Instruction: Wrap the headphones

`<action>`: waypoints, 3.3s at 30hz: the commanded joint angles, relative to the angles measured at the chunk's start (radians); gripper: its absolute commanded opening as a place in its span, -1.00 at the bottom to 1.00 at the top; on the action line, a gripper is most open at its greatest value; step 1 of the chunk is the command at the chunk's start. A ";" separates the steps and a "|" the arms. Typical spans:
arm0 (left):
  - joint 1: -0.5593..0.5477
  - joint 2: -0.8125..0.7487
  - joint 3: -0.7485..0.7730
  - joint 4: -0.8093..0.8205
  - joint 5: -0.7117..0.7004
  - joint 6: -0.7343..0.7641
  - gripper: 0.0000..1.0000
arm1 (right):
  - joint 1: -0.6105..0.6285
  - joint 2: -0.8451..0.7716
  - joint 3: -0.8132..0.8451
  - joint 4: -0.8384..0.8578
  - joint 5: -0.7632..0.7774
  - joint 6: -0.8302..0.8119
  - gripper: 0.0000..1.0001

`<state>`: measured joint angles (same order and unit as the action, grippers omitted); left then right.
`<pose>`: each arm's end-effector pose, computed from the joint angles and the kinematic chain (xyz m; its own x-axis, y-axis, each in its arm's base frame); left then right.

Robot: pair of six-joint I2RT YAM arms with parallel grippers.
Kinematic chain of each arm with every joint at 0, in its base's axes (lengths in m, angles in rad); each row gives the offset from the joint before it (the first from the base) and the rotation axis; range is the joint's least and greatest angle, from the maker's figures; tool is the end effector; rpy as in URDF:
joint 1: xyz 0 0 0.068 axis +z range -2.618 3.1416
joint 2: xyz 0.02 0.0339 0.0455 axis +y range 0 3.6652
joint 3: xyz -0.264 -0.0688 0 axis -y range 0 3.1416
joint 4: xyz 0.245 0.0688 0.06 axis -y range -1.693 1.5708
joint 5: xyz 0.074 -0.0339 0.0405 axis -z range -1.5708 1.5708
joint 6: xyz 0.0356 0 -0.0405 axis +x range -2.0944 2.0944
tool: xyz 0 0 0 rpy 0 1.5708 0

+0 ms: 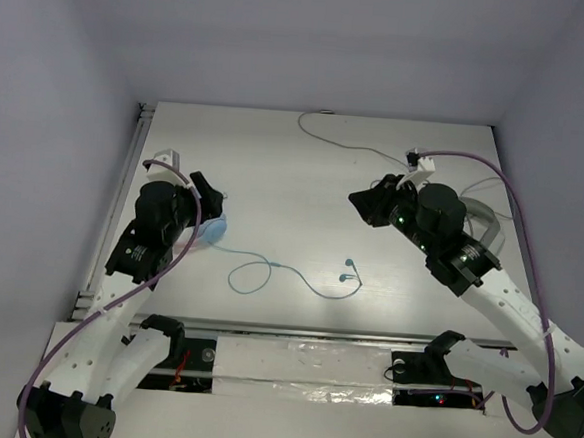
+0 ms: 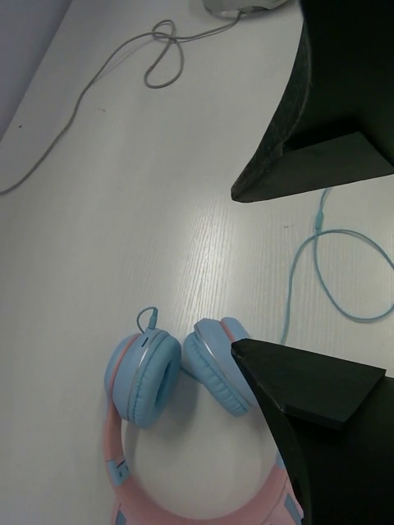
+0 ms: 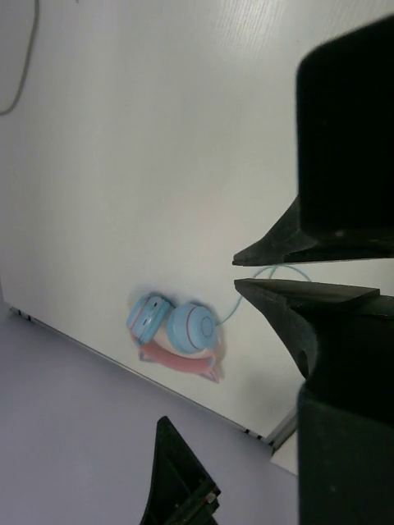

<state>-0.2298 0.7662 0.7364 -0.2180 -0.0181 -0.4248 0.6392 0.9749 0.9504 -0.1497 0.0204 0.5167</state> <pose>0.1780 -0.0410 0.3224 -0.3044 -0.3520 -0.8851 0.0935 0.9137 -0.3955 0.1819 0.1343 0.3670 -0.4076 0.3124 -0.8580 -0.4358 0.7592 0.4835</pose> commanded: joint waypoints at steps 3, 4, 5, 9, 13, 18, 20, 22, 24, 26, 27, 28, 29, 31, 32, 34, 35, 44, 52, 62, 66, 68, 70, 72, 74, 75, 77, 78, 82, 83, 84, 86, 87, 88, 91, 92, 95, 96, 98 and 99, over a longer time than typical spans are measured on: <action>-0.002 0.027 0.101 -0.078 -0.107 -0.031 0.20 | 0.013 -0.067 -0.047 0.033 0.058 -0.023 -0.92; -0.002 0.033 0.118 -0.110 -0.123 -0.037 0.16 | 0.013 -0.071 -0.055 0.041 0.047 -0.020 -1.00; -0.002 0.039 0.124 -0.125 -0.132 -0.037 0.05 | 0.013 -0.079 -0.062 0.045 0.038 -0.017 -1.00; 0.032 0.128 0.152 -0.199 -0.186 -0.026 -0.62 | 0.013 -0.102 -0.105 0.067 0.027 -0.006 -1.00; 0.144 0.231 0.158 -0.247 -0.220 -0.014 -1.00 | 0.013 -0.137 -0.114 0.070 0.030 -0.004 -1.00; 0.272 0.332 0.135 -0.210 -0.236 0.011 -0.78 | 0.013 -0.180 -0.121 0.056 0.073 -0.004 -1.00; 0.317 0.381 0.132 -0.198 -0.220 0.035 -0.60 | 0.013 -0.203 -0.124 0.053 0.078 -0.004 -0.96; 0.369 0.455 0.129 -0.181 -0.204 0.057 -0.33 | 0.013 -0.209 -0.130 0.058 0.084 -0.003 -0.83; 0.382 0.513 0.133 -0.172 -0.241 0.064 -0.13 | 0.013 -0.209 -0.130 0.056 0.084 0.000 -0.75; 0.382 0.541 0.138 -0.141 -0.253 0.070 0.02 | 0.013 -0.208 -0.128 0.056 0.079 0.000 -0.62; 0.391 0.568 0.139 -0.126 -0.259 0.084 0.08 | 0.013 -0.208 -0.131 0.058 0.069 0.002 -0.57; 0.391 0.584 0.141 -0.113 -0.266 0.090 0.08 | 0.013 -0.209 -0.133 0.062 0.064 0.003 -0.52; 0.391 0.599 0.144 -0.097 -0.260 0.095 0.08 | 0.013 -0.209 -0.134 0.065 0.059 0.003 -0.50; 0.391 0.642 0.147 -0.067 -0.220 0.116 0.08 | 0.013 -0.211 -0.136 0.068 0.044 0.003 -0.48; 0.391 0.651 0.150 -0.055 -0.212 0.119 0.09 | 0.013 -0.209 -0.134 0.068 0.042 0.003 -0.48; 0.400 0.680 0.152 -0.031 -0.189 0.139 0.15 | 0.013 -0.205 -0.134 0.067 0.039 0.003 -0.47; 0.400 0.694 0.159 -0.032 -0.181 0.142 0.15 | 0.013 -0.205 -0.134 0.067 0.038 0.003 -0.46; 0.428 0.835 0.210 -0.001 -0.164 0.164 0.09 | 0.013 -0.214 -0.137 0.068 0.044 0.000 -0.44; 0.428 0.916 0.218 0.032 -0.092 0.193 -0.10 | 0.013 -0.205 -0.136 0.068 0.050 -0.001 -0.45; 0.428 0.955 0.222 0.016 -0.036 0.208 -1.00 | 0.013 -0.219 -0.139 0.065 0.073 0.000 -0.45; 0.428 0.888 0.221 0.011 0.050 0.210 -1.00 | 0.013 -0.200 -0.140 0.070 0.069 0.002 -0.45; 0.428 0.849 0.215 0.015 0.137 0.201 -1.00 | 0.013 -0.185 -0.139 0.078 0.047 0.000 -0.49; 0.409 0.779 0.213 0.020 0.193 0.179 -1.00 | 0.013 -0.165 -0.144 0.103 -0.011 -0.007 -0.62; 0.360 0.715 0.225 0.005 0.211 0.169 -1.00 | 0.013 -0.153 -0.156 0.137 -0.103 -0.021 -0.73; 0.314 0.679 0.245 -0.015 0.228 0.150 -1.00 | 0.013 -0.140 -0.168 0.188 -0.198 -0.030 -0.75; 0.273 0.644 0.262 -0.015 0.254 0.147 -1.00 | 0.013 -0.131 -0.168 0.196 -0.217 -0.035 -0.76; 0.232 0.615 0.293 -0.033 0.291 0.144 -1.00 | 0.013 -0.091 -0.168 0.216 -0.240 -0.037 -0.85; 0.218 0.586 0.328 -0.038 0.297 0.146 -1.00 | 0.013 -0.078 -0.170 0.225 -0.240 -0.035 -0.87; 0.207 0.515 0.405 -0.055 0.388 0.133 -1.00 | 0.013 -0.016 -0.160 0.260 -0.226 -0.041 -0.79; 0.207 0.501 0.422 -0.050 0.401 0.124 -1.00 | 0.013 -0.005 -0.160 0.268 -0.218 -0.044 -0.44; 0.207 0.472 0.426 -0.041 0.421 0.098 -1.00 | 0.013 -0.001 -0.160 0.271 -0.206 -0.053 -0.17; 0.207 0.447 0.431 0.000 0.492 0.064 -1.00 | 0.013 0.016 -0.160 0.291 -0.178 -0.063 0.39; 0.198 0.426 0.432 0.014 0.509 0.035 -1.00 | 0.013 0.028 -0.168 0.303 -0.181 -0.069 0.46; 0.198 0.417 0.434 0.028 0.536 0.020 -1.00 | 0.013 0.042 -0.173 0.341 -0.210 -0.070 0.55; 0.198 0.384 0.419 0.084 0.598 -0.023 -1.00 | 0.013 0.120 -0.193 0.453 -0.281 -0.051 0.60; 0.198 0.377 0.410 0.115 0.615 -0.035 -1.00 | 0.013 0.146 -0.193 0.476 -0.296 -0.044 0.60; 0.188 0.344 0.374 0.167 0.671 -0.078 -1.00 | 0.013 0.249 -0.176 0.545 -0.320 -0.034 0.62; 0.188 0.323 0.359 0.180 0.679 -0.087 -1.00 | 0.013 0.274 -0.165 0.553 -0.313 -0.032 0.62; 0.188 0.300 0.341 0.210 0.710 -0.120 -1.00 | 0.013 0.338 -0.150 0.599 -0.297 -0.034 0.63; 0.188 0.282 0.322 0.238 0.718 -0.130 -1.00 | 0.013 0.358 -0.139 0.605 -0.284 -0.034 0.63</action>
<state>-0.0380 1.1172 1.0801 -0.1379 0.5949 -0.4629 0.6430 1.2961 0.7712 0.3202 -0.2611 0.4797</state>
